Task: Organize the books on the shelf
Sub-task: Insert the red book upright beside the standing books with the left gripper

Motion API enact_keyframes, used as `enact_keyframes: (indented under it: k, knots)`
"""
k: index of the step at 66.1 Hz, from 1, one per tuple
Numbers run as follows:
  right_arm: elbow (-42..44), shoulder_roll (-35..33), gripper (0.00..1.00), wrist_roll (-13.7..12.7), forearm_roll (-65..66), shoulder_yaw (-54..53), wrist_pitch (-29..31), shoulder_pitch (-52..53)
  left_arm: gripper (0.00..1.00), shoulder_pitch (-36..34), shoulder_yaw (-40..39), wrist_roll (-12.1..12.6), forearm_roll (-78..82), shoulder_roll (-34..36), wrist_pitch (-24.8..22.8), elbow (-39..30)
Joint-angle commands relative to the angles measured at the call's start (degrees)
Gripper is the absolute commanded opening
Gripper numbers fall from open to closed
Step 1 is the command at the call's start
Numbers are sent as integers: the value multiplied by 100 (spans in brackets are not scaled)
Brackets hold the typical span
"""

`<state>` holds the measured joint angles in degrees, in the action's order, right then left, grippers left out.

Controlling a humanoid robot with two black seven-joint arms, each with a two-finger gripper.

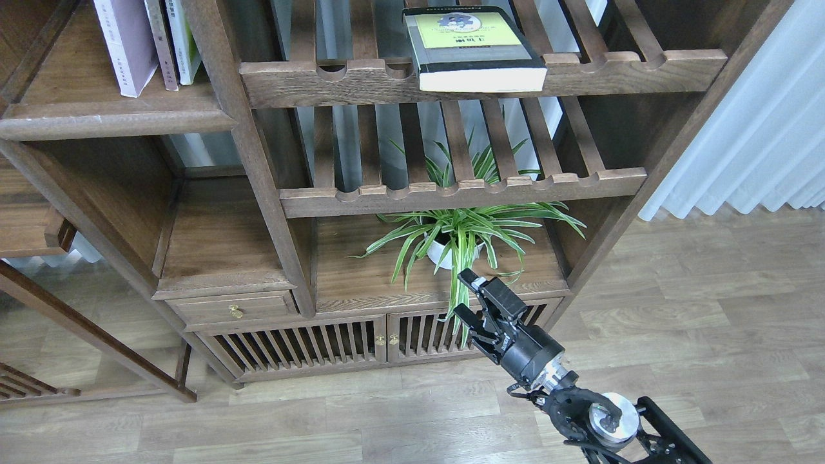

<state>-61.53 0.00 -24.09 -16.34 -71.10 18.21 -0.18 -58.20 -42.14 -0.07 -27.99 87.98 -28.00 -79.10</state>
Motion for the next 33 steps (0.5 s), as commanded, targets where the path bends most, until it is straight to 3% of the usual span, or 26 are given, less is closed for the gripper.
enact_keyframes:
  k: [1, 8, 19, 33]
  knots:
    - [0, 0, 99, 0, 0, 0, -1, 0, 9, 1, 241, -11, 12, 26, 0, 0]
    - [0, 0, 99, 0, 8, 9, -1, 9, 9, 1, 443, -37, 127, 17, 0, 9]
    - [18, 0, 99, 0, 70, 9, -1, 27, 9, 1, 812, -362, 566, 26, 0, 9]
    - [18, 0, 99, 0, 70, 35, -1, 27, 9, 10, 1085, -380, 680, 17, 0, 44]
